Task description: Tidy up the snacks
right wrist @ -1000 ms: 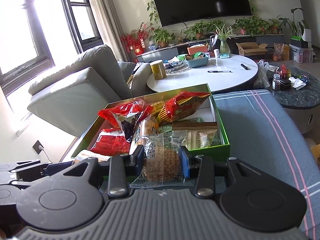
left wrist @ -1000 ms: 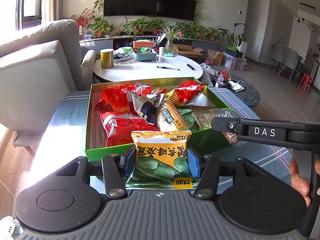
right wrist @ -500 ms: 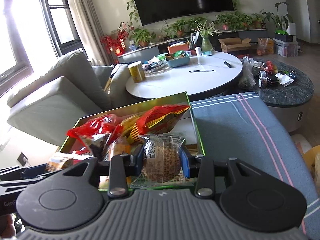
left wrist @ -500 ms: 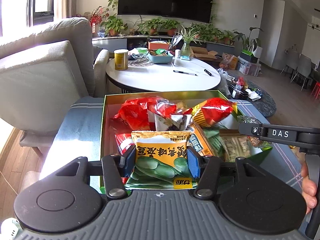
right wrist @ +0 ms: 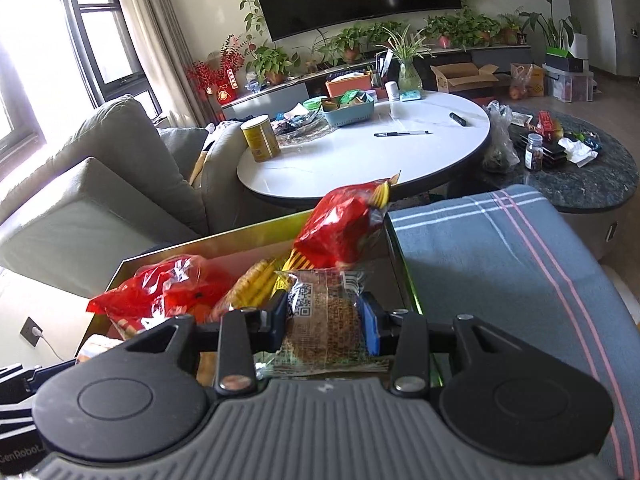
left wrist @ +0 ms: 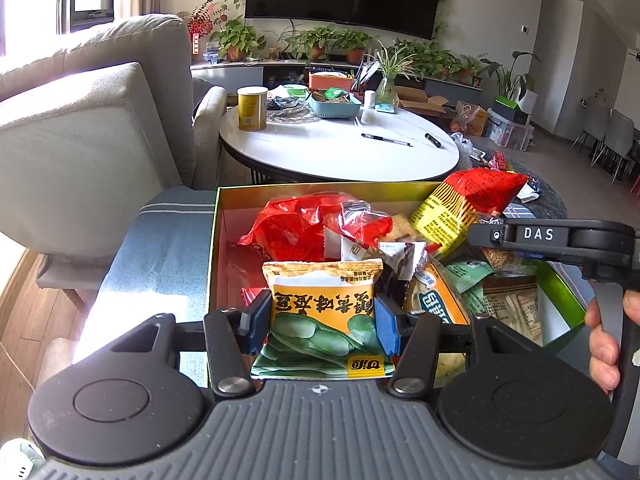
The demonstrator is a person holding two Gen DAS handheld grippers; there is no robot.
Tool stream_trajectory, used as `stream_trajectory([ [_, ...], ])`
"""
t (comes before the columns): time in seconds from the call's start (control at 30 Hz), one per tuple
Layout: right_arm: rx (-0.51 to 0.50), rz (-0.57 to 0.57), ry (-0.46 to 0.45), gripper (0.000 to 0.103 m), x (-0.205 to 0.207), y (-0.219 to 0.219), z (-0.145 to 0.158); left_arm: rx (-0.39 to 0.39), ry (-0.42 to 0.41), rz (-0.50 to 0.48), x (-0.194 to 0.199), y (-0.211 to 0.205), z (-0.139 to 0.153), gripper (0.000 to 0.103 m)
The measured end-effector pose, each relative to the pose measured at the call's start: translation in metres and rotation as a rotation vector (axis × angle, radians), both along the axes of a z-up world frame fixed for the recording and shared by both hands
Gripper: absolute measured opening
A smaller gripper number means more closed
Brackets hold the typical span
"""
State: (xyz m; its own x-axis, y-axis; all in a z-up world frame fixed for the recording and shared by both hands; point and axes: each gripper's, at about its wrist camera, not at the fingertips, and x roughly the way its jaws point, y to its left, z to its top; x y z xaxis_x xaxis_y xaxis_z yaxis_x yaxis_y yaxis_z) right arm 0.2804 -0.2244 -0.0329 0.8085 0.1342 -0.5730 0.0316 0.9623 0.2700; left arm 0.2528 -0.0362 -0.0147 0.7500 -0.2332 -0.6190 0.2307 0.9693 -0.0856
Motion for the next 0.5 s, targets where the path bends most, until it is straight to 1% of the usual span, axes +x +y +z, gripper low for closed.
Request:
stream_trajectory([
  [0.1,0.02,-0.002,-0.004,0.094,0.005,-0.002,-0.003,0.005,-0.008,-0.002,0.001,-0.003,0.0,0.05],
  [0.17,0.042,-0.002,-0.013,0.1,0.001,-0.004,-0.003,0.009,-0.013,-0.002,0.0,-0.004,-0.001,0.05],
  [0.37,0.051,-0.007,-0.044,0.101,-0.019,-0.008,0.005,0.004,-0.016,0.012,-0.005,-0.002,-0.001,0.052],
  [0.5,0.045,0.0,-0.062,0.101,-0.033,-0.007,0.01,-0.008,-0.019,0.032,-0.011,0.004,0.004,0.056],
])
